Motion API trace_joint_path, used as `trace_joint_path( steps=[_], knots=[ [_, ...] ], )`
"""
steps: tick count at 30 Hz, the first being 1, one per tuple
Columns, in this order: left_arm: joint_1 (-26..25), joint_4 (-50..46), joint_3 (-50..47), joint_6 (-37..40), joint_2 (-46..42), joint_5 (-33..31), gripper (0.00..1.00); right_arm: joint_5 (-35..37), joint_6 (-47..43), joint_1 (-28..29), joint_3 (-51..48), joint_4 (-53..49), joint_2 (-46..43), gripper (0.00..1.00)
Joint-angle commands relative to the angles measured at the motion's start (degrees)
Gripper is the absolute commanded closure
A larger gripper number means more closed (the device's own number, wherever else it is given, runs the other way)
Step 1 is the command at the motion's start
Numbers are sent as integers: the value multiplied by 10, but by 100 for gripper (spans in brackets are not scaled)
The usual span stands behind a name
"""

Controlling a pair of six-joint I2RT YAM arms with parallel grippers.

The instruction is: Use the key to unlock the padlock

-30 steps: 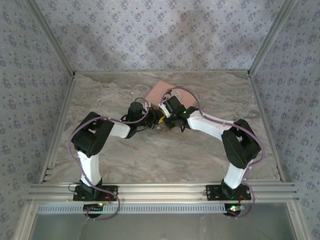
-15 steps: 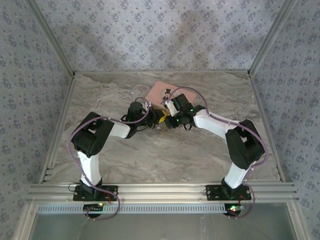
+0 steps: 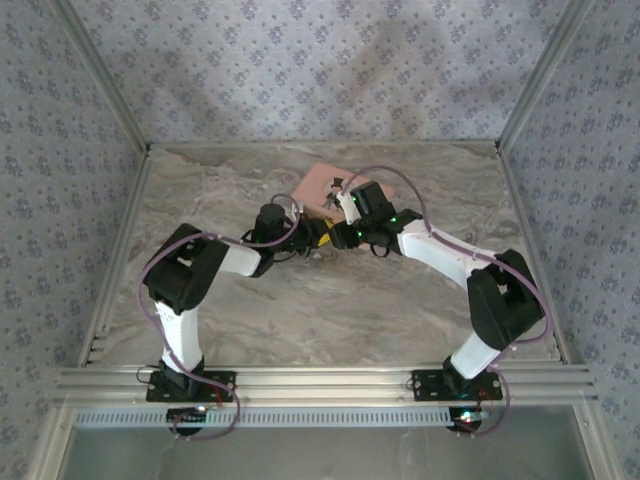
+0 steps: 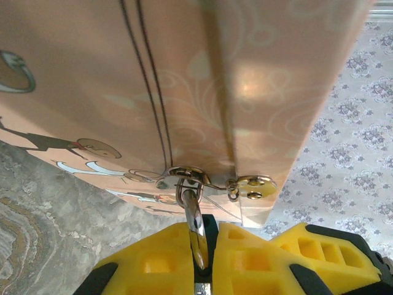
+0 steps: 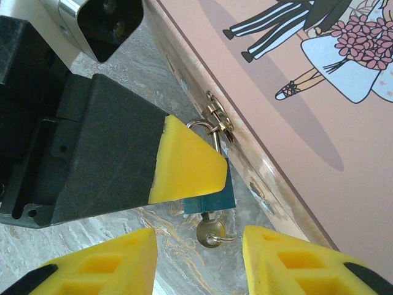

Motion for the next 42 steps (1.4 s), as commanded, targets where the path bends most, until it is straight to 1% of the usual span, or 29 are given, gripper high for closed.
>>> trace_joint_path(
  steps=[1,8,16,21,24,26,29,30,31,32,35,36,37,38,39,40,41,42],
  knots=[
    [3,46,0,-5,-1,19,100,13,0,4,5,-1,22,57],
    [3,48,1,-9,-2,22,100,50,-17,17,12,11,41,56],
    [3,51,-1,-10,-3,21,100,75,-31,27,29,0,63,59],
    [4,54,2,-13,-2,22,100,91,-37,31,32,-1,73,64],
    [4,55,2,-15,-2,21,100,94,-39,33,32,-5,76,65],
    [3,55,1,-15,-2,21,100,94,-42,32,51,-7,79,68],
    [4,57,-1,-16,-2,21,100,93,-45,33,51,-10,82,75],
    [5,58,-1,-16,-2,21,100,91,-46,32,51,-11,82,80],
    [5,58,-1,-16,-2,21,100,86,-46,32,51,-12,82,89],
    [4,58,-2,-16,-2,21,100,81,-47,30,50,-12,82,94],
    [4,57,-2,-15,-2,21,100,81,-50,32,50,-14,82,95],
    [4,56,-2,-15,-1,22,100,82,-50,32,49,-14,82,94],
    [4,55,-3,-15,-2,21,100,83,-49,32,49,-16,82,90],
    [4,55,-4,-14,-1,21,100,85,-45,33,48,-17,79,83],
    [5,53,-5,-11,-2,21,100,85,-43,32,45,-18,76,72],
    [4,48,-6,-7,-2,21,100,83,-39,32,42,-17,71,65],
    [5,38,-8,-1,-2,21,100,84,-32,31,42,-17,65,62],
    [5,29,-10,4,-2,21,100,80,-26,30,20,-17,58,61]
  ],
)
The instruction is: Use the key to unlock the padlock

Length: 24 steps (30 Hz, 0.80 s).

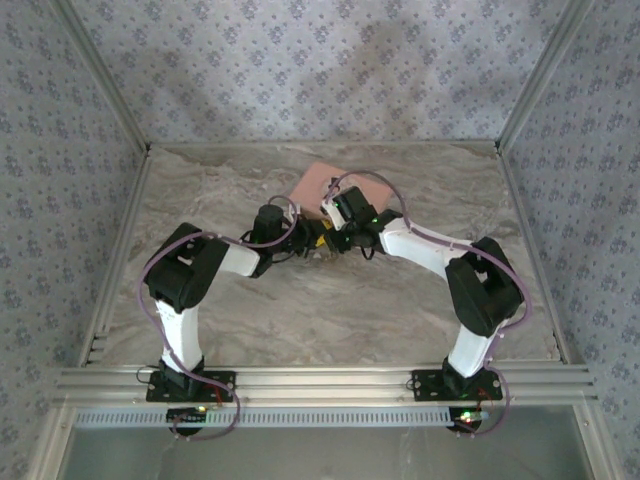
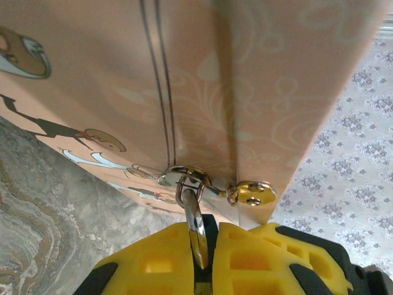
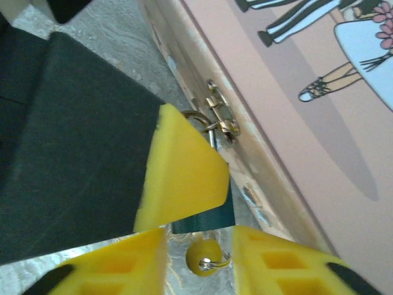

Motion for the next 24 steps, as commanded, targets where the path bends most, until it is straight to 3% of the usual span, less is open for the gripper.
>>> trace_joint_path(
  steps=[1,7,13,16,20,24],
  knots=[
    [-3,22,-8,23,-8,27,100,2,31,-6,-26,-8,-18,61],
    [-3,-46,-23,81,-15,23,92,-23,79,-14,-93,25,-61,60],
    [-3,-117,-38,131,-43,2,66,-18,110,-27,-123,52,-53,61],
    [-1,-145,-47,150,-71,-14,55,20,128,-38,-126,56,-51,61],
    [6,-196,-44,183,-115,-35,50,58,139,-60,-128,67,-63,61],
    [16,-240,-32,213,-146,-49,46,51,133,-66,-133,75,-74,60]
  ],
)
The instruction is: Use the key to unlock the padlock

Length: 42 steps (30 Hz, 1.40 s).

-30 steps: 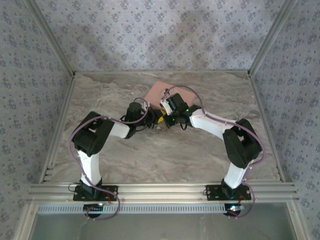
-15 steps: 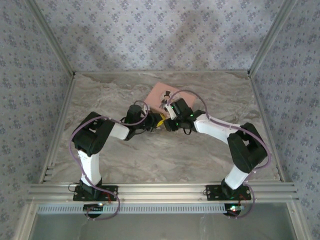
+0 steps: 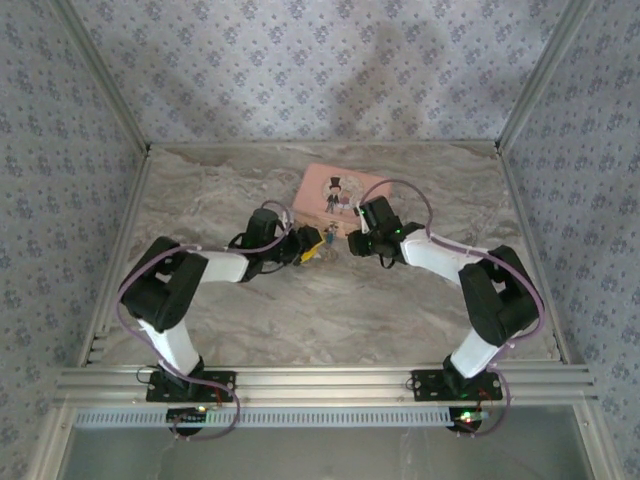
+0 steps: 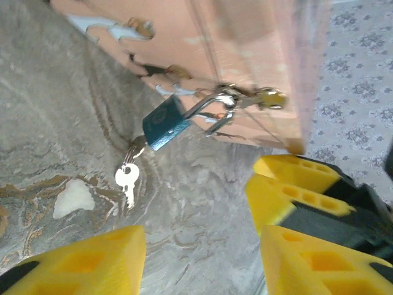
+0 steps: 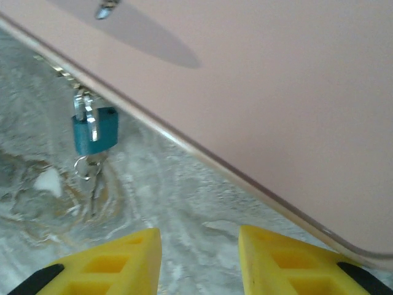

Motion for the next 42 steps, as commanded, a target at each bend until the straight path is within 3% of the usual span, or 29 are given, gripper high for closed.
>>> trace_joint_path(
  steps=[1,9,14,23,31,35,42],
  knots=[
    [12,-63,20,51,-32,-23,46,20,12,-1,-8,3,-20,60],
    [43,-146,63,130,-62,-67,40,14,12,-16,-20,12,-24,60],
    [62,-218,111,207,-74,-132,32,12,13,-44,-9,23,-13,59],
    [83,-256,204,263,-16,-168,29,24,13,-73,24,29,11,58],
    [87,-301,312,305,73,-177,28,83,38,-41,-29,17,-77,56],
    [87,-314,359,306,121,-153,28,61,45,-21,-60,24,-115,53],
    [80,-281,333,269,125,-121,30,29,49,29,-70,77,-74,53]
  ],
)
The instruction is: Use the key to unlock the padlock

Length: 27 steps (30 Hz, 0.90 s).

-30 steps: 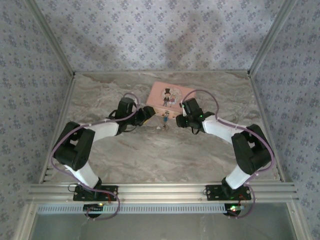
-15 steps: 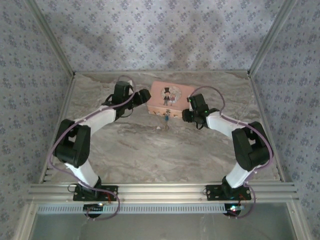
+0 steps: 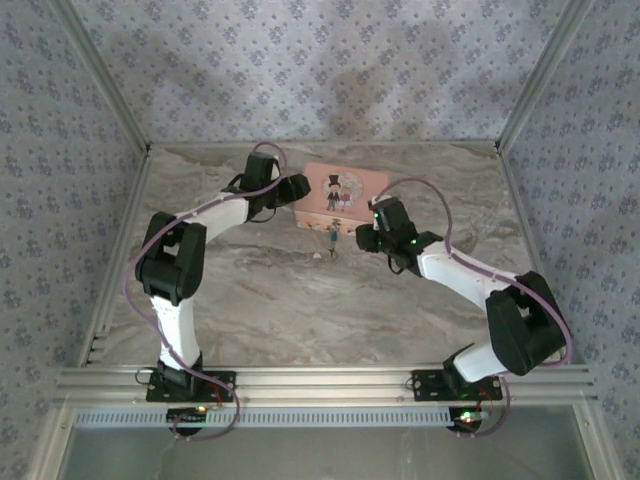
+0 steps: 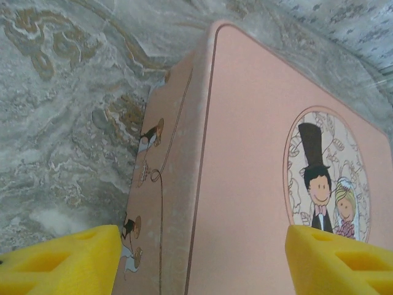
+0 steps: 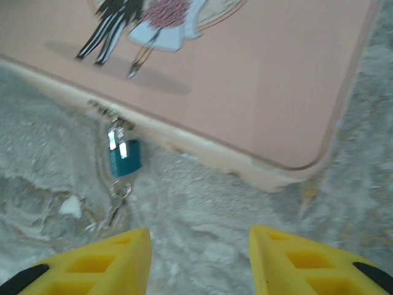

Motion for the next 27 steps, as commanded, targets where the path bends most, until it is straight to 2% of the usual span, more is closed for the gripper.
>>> trace_joint_path(
  steps=[1,12,22,27],
  knots=[
    [-5,21,-21,-19,-11,26,30,-13,15,24,-5,35,41,53],
    [-11,54,-77,-41,-36,35,30,35,33,84,65,89,185,53],
    [-11,48,-70,-38,-39,37,30,120,67,103,112,75,247,53],
    [-11,44,-65,-37,-38,36,30,128,64,107,126,67,269,60]
  ],
)
